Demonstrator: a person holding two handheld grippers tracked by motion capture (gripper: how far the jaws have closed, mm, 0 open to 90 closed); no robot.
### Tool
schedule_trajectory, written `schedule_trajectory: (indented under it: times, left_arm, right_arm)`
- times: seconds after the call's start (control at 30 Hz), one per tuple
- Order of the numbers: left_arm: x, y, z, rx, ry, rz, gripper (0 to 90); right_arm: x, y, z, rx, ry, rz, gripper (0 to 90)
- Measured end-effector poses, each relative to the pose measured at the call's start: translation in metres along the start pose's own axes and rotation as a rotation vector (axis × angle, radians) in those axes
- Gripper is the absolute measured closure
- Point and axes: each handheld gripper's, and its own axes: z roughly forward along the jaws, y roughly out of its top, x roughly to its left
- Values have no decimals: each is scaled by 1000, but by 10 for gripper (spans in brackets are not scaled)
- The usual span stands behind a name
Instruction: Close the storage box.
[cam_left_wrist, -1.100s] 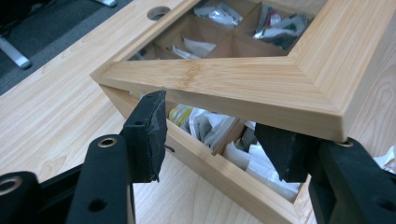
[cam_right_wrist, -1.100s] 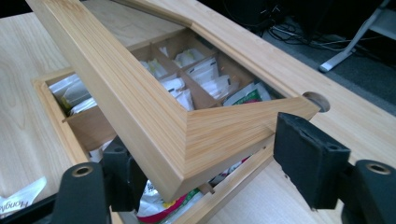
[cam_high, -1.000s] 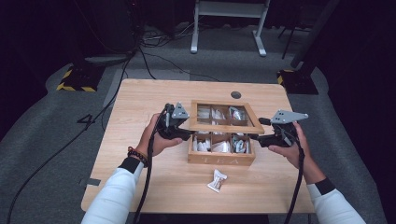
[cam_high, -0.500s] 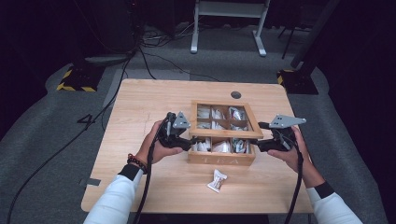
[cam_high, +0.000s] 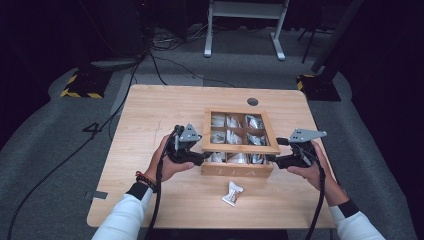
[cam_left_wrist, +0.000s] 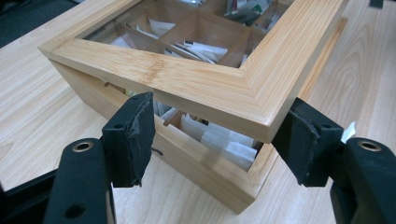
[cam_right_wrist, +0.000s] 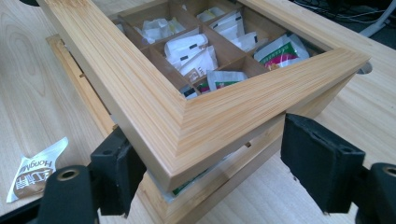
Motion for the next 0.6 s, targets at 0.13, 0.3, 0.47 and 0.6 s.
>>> schedule_trajectory:
  times: [0.13, 0.3, 0.47, 0.6]
  left_arm:
    - [-1, -4, 3, 16, -5, 2, 317]
    - [-2, -8, 4, 27, -24, 5, 316]
    - [-3, -11, 5, 26, -26, 4, 315]
    - [-5, -15, 7, 21, -30, -1, 310]
  right_arm:
    - [1, -5, 1, 8, 21, 8, 244]
    - [2, -11, 3, 18, 33, 21, 244]
    - [4, -13, 4, 31, 36, 28, 251]
    - [5, -17, 5, 35, 47, 42, 275]
